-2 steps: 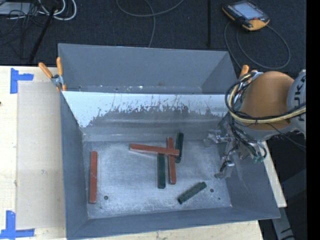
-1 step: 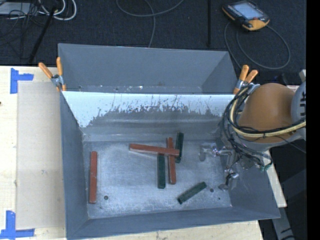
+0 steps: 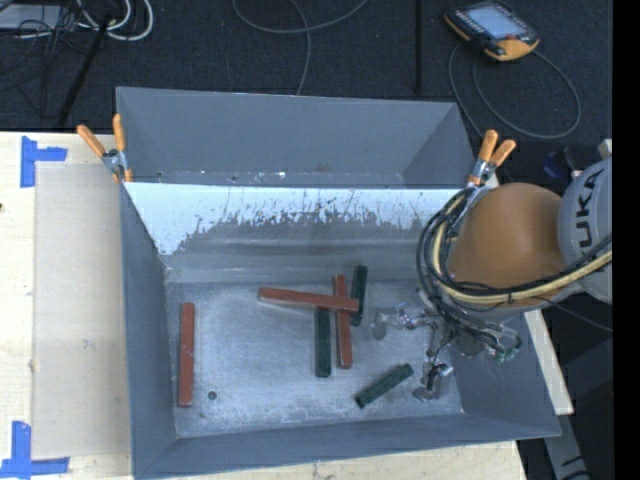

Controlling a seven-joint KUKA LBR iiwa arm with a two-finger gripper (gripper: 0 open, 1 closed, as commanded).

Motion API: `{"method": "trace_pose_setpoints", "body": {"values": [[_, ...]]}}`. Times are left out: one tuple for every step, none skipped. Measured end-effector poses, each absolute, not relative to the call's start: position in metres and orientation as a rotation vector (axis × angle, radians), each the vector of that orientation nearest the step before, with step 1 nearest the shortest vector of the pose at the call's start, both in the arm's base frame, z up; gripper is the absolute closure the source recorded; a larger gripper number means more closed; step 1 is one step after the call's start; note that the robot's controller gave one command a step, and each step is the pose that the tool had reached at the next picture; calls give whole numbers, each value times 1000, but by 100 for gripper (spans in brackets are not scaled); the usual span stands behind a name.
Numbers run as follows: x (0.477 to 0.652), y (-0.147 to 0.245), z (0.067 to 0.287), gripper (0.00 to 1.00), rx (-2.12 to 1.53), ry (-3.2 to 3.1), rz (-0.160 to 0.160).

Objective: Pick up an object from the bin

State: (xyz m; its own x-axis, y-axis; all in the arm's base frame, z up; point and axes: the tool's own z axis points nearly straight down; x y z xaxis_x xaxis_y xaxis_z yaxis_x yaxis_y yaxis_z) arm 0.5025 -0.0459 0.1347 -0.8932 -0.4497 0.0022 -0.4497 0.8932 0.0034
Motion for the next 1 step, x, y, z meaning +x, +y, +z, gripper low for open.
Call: {"method": "trace_pose_setpoints", "body": {"values": [[495, -41, 97, 0, 1050, -2960, -1]]}}
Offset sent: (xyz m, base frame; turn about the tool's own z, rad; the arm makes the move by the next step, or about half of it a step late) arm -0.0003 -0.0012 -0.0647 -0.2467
